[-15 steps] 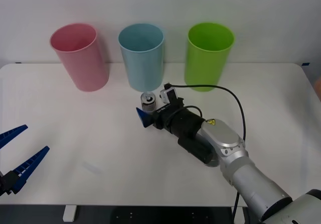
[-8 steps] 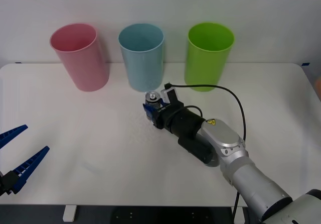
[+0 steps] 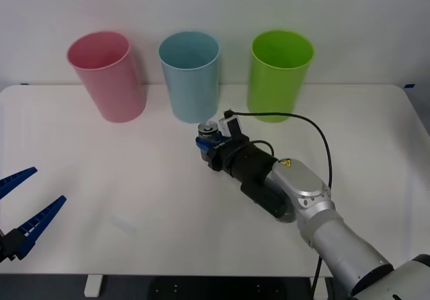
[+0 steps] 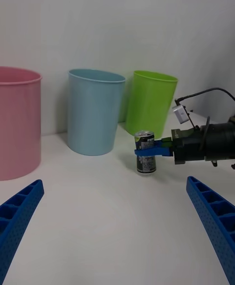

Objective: Grasp the object on the table and drop it into the matching bin: aluminum can to the light blue bin, PET bottle to the pink bin.

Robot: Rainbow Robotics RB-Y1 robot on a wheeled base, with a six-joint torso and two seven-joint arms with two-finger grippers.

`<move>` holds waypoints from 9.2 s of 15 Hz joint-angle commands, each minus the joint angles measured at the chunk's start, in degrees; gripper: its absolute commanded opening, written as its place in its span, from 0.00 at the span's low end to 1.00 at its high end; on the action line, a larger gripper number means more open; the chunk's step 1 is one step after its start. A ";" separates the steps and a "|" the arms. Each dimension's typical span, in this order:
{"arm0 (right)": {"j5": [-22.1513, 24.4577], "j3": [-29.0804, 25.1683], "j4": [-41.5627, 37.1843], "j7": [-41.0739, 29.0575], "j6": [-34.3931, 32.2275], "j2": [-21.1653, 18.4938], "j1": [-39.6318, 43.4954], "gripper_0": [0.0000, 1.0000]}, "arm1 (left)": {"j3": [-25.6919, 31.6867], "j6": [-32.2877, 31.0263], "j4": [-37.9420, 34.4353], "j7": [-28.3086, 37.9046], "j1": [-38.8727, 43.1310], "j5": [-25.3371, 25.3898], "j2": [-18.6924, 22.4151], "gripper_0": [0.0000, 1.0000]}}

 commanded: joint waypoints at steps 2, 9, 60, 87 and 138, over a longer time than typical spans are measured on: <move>-0.01 -1.01 -5.27 0.13 0.53 -0.86 2.92 0.02 | 0.00 0.00 0.00 0.00 0.00 0.00 0.00 1.00; 0.52 -0.92 -22.58 -0.31 1.23 -4.64 14.44 0.02 | 0.00 0.00 0.00 0.00 0.00 0.00 0.00 1.00; -3.61 -9.36 5.10 -25.71 -16.34 -11.40 -28.63 0.00 | 0.00 0.00 0.00 0.00 0.00 0.00 0.00 1.00; -2.65 -9.10 8.71 -22.99 -7.47 -7.36 -31.35 1.00 | 0.00 0.00 0.00 0.00 0.00 0.00 0.00 1.00; -14.33 -42.41 -60.46 -0.40 -41.39 -19.14 65.50 1.00 | 0.00 0.00 0.00 0.00 0.00 0.00 0.00 1.00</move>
